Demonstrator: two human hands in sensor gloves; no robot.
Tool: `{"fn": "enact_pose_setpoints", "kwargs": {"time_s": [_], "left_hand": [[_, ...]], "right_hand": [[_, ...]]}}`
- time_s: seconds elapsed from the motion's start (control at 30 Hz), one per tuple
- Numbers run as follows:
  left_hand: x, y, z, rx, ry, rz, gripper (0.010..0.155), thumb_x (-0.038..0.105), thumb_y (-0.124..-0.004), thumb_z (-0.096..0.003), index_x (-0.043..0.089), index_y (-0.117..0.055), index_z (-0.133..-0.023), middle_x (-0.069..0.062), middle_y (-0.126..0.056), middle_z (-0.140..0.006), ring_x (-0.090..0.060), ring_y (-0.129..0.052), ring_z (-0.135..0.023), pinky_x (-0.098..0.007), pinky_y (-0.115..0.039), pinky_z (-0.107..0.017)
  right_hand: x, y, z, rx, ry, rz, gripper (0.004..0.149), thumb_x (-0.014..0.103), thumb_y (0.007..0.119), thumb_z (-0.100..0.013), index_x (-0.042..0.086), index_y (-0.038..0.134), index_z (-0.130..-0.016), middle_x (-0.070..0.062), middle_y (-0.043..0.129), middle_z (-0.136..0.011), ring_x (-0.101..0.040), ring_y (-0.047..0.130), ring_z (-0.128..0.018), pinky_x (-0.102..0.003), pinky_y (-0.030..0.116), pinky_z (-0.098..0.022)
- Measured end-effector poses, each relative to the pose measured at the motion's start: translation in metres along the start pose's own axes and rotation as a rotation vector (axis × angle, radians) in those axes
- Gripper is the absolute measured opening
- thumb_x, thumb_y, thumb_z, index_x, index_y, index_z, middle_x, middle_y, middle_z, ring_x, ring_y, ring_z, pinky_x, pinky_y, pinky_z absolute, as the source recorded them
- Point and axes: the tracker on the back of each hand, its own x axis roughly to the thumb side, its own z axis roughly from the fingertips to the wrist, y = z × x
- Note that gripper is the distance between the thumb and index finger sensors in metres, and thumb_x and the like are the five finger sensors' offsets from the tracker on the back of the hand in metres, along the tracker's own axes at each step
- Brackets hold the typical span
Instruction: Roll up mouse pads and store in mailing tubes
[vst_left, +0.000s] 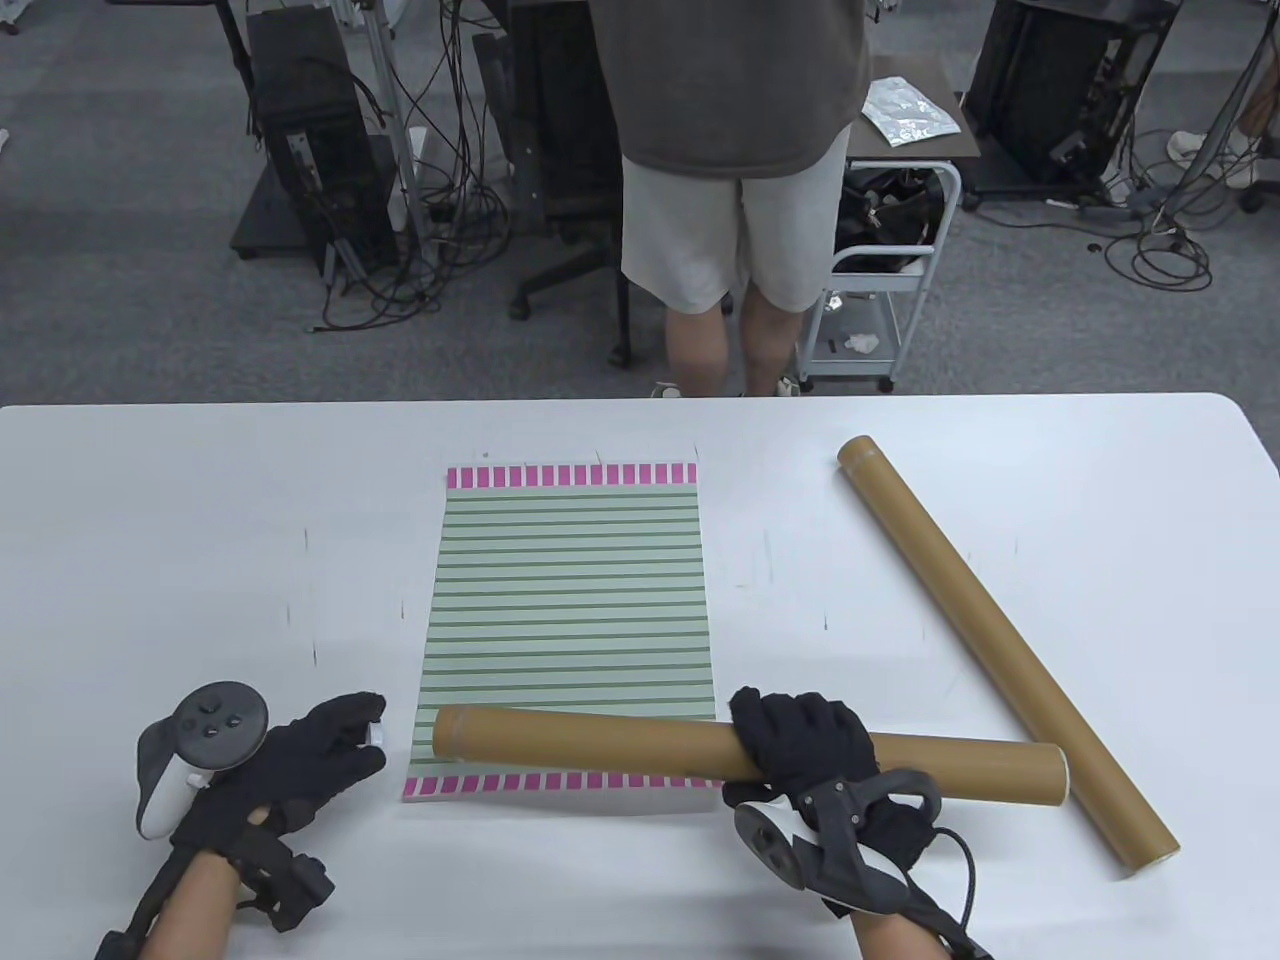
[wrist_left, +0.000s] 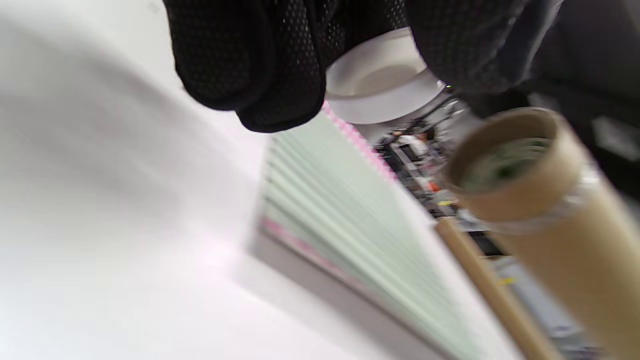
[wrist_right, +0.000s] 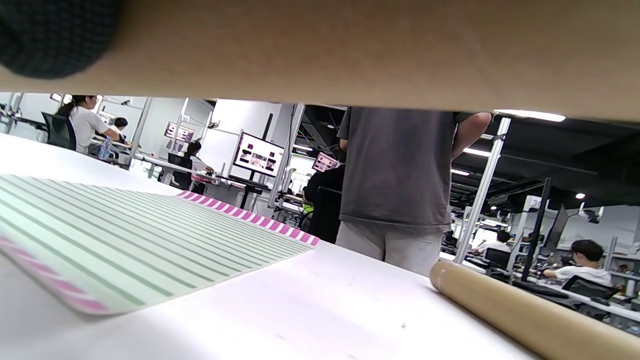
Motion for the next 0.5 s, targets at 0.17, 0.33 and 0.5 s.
{"fn": "enact_pose_setpoints", "kwargs": {"time_s": [0.17,0.33,0.5], "left_hand": [[0.015,-0.010,0.000,-0.040,-0.121,0.139,0.066,0.052,-0.080,-0.0369,0.036,-0.065,-0.099,0.004,-0.082,-0.098,-0.014,-0.096,-0.077,-0.025,-0.087,-0.056],[0.014,-0.010,0.002,-0.043,-0.144,0.191,0.065,0.053,-0.081,-0.0365,0.037,-0.066,-0.098,0.004,-0.084,-0.097,-0.013,-0.096,-0.077,-0.024,-0.087,-0.056],[0.015,-0.014,0.001,-0.063,-0.153,0.189,0.064,0.053,-0.080,-0.0371,0.037,-0.066,-0.098,0.005,-0.084,-0.096,-0.013,-0.095,-0.077,-0.024,-0.086,-0.057]], "right_hand": [[0.006,-0.003,0.000,-0.016,-0.029,-0.052,0.076,0.063,0.075,-0.032,0.029,0.065,-0.099,0.004,0.079,-0.092,-0.023,0.080,-0.078,-0.043,0.069,-0.068],[0.004,-0.004,0.001,-0.016,-0.020,-0.067,0.076,0.062,0.076,-0.032,0.029,0.065,-0.100,0.003,0.079,-0.093,-0.023,0.080,-0.079,-0.044,0.068,-0.068],[0.006,-0.004,0.001,-0.028,-0.030,-0.043,0.076,0.063,0.075,-0.033,0.029,0.065,-0.100,0.004,0.078,-0.093,-0.023,0.080,-0.079,-0.045,0.068,-0.068]]}}
